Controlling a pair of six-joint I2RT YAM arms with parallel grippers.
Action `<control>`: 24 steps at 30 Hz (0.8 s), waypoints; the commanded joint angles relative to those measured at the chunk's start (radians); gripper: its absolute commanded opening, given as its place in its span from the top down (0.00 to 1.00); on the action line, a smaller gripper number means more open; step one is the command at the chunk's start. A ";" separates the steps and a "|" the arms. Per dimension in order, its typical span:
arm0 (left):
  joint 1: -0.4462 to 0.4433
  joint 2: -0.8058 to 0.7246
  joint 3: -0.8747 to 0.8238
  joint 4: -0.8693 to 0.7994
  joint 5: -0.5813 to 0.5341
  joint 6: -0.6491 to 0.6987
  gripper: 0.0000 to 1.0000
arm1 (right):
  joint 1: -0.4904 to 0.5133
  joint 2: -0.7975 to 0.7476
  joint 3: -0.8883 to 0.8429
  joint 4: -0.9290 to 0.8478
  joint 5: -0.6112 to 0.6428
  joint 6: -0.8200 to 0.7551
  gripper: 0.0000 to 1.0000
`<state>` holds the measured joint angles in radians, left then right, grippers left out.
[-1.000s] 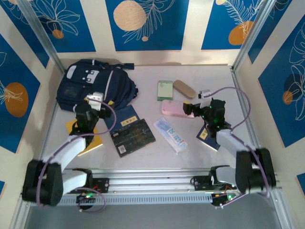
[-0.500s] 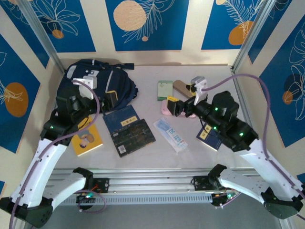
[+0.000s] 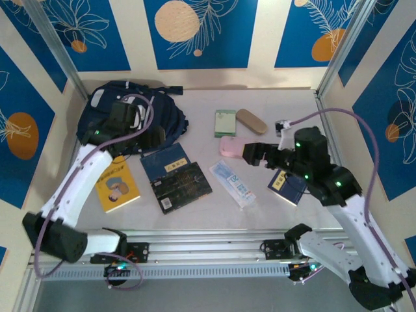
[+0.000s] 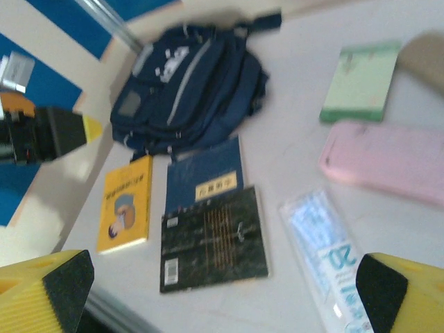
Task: Pack the student bag
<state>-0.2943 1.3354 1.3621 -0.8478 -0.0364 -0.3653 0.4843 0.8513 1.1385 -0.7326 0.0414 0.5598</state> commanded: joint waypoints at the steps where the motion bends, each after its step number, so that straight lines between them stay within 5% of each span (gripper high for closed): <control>1: 0.087 0.096 0.100 0.004 0.088 -0.016 0.00 | 0.010 0.042 -0.040 0.095 -0.110 0.043 0.01; 4: 0.154 0.220 0.162 0.113 0.180 0.007 0.00 | 0.012 0.131 -0.045 0.132 -0.112 0.015 0.09; 8: 0.199 0.430 0.294 0.199 0.220 0.050 0.07 | 0.026 0.236 -0.061 0.251 -0.286 -0.046 0.07; 11: 0.239 0.577 0.387 0.245 0.288 0.031 0.15 | 0.053 0.294 -0.062 0.281 -0.230 -0.018 0.03; 18: 0.267 0.829 0.580 0.266 0.351 0.040 0.23 | 0.042 0.427 -0.043 0.331 -0.474 -0.042 0.09; 24: 0.279 0.957 0.674 0.257 0.412 0.032 0.30 | 0.069 0.525 -0.045 0.371 -0.509 -0.021 0.11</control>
<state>-0.0296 2.2612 1.9812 -0.5938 0.3229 -0.3351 0.5423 1.3502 1.0813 -0.3988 -0.3946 0.5282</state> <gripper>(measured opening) 0.700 0.892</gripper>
